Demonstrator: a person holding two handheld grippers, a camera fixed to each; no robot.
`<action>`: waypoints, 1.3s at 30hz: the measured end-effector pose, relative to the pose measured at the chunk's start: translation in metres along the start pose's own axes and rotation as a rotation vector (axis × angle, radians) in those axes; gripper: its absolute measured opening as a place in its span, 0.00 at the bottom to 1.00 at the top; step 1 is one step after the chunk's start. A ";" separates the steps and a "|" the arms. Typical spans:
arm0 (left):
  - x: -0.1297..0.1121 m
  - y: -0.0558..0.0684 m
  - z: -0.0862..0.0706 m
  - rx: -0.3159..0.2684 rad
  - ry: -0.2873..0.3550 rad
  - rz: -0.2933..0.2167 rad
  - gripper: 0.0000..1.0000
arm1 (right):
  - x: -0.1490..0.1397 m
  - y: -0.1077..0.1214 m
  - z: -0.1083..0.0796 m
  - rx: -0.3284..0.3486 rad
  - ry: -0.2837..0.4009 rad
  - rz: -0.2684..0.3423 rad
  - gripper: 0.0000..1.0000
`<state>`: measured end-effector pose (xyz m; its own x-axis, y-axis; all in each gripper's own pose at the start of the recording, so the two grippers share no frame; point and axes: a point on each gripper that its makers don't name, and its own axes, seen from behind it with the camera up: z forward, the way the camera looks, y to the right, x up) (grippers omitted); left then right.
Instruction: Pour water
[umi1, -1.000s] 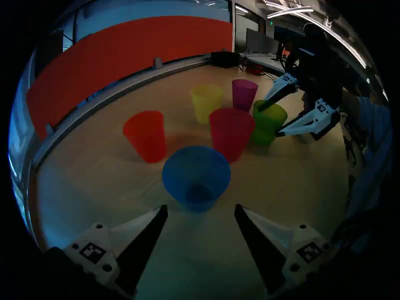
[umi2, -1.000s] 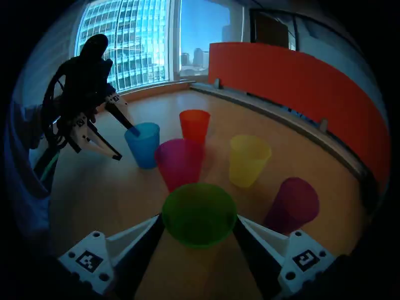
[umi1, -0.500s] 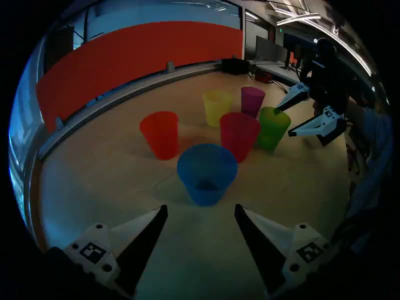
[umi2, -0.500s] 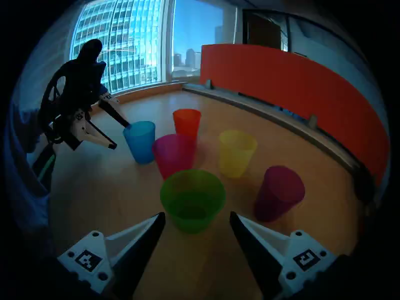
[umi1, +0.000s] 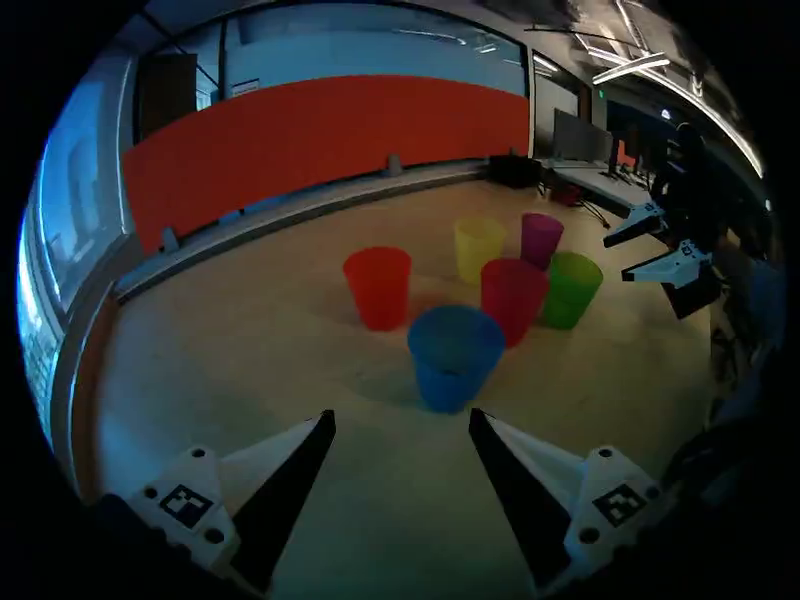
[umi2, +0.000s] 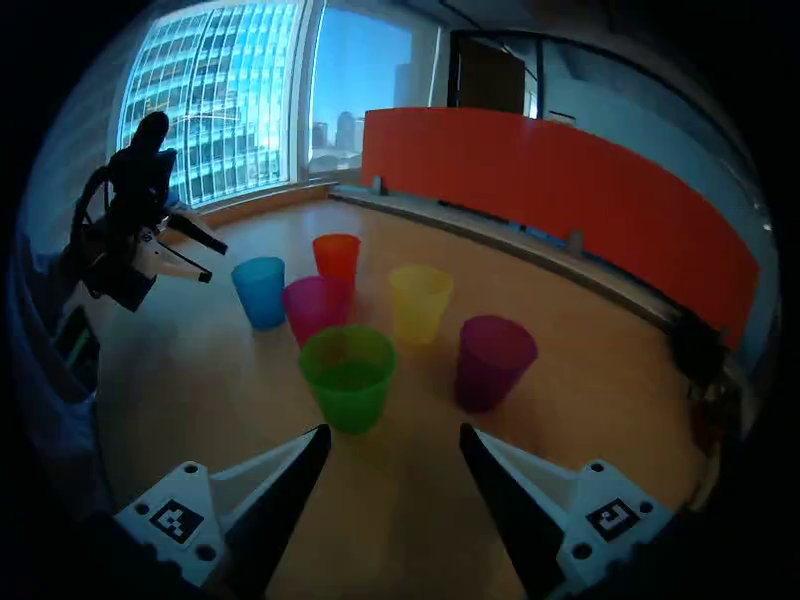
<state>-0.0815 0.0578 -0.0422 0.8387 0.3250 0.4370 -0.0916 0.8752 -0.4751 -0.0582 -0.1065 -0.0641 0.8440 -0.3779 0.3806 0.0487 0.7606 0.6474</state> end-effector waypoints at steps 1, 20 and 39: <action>0.002 -0.002 -0.002 0.010 0.015 -0.004 1.00 | 0.002 0.003 -0.003 -0.013 0.012 0.010 1.00; 0.064 -0.036 -0.036 0.221 0.356 -0.116 1.00 | 0.071 0.067 -0.051 -0.333 0.354 0.153 1.00; 0.094 -0.053 -0.065 0.409 0.580 -0.154 1.00 | 0.099 0.106 -0.087 -0.620 0.602 0.218 1.00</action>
<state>0.0371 0.0183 -0.0260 0.9976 0.0440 -0.0538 -0.0476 0.9966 -0.0670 0.0769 -0.0168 -0.0152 0.9974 0.0171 -0.0705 -0.0129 0.9981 0.0606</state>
